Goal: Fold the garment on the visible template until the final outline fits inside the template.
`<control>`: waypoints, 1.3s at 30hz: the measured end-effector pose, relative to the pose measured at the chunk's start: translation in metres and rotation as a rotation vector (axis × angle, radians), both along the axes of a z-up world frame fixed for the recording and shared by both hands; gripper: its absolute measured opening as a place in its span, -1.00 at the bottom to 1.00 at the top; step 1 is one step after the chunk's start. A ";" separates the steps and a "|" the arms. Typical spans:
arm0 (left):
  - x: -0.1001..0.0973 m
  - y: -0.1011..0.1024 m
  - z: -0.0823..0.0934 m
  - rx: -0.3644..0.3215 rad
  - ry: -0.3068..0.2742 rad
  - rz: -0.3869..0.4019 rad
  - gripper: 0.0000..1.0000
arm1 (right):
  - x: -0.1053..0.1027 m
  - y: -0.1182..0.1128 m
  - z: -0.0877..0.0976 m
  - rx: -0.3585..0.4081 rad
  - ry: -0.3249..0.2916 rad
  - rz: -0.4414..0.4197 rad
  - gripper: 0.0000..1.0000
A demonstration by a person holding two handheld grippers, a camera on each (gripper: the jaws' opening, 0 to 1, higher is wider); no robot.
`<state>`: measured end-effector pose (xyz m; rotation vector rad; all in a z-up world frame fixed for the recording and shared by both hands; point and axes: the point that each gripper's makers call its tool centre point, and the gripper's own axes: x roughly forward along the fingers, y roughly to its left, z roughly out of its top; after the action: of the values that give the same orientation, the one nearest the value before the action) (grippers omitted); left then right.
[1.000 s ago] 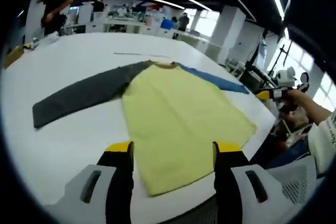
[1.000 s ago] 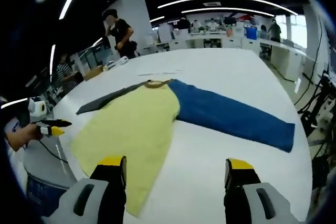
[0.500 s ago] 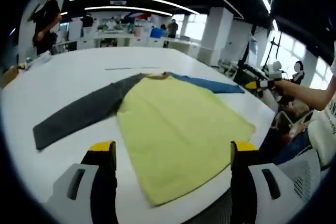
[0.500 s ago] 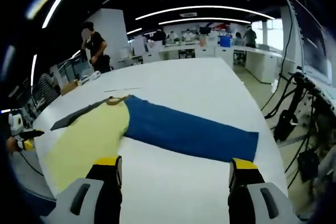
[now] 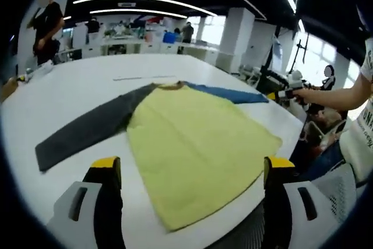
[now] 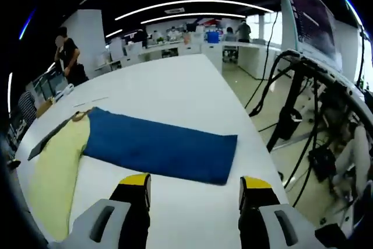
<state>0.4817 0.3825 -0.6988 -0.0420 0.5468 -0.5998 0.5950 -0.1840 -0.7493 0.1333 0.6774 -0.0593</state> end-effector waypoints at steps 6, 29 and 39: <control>0.001 0.002 0.002 0.014 0.001 0.016 0.96 | 0.007 -0.014 -0.008 -0.015 0.024 -0.051 -0.22; -0.003 0.006 0.002 0.030 0.019 0.036 0.78 | 0.013 -0.023 -0.030 -0.037 0.104 -0.123 -0.71; -0.004 0.008 0.002 0.030 0.018 0.042 0.74 | 0.011 -0.021 -0.031 -0.095 0.120 -0.108 -0.86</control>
<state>0.4773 0.3907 -0.6969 -0.0300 0.5710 -0.5510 0.6058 -0.2055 -0.7799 0.0752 0.7850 -0.2039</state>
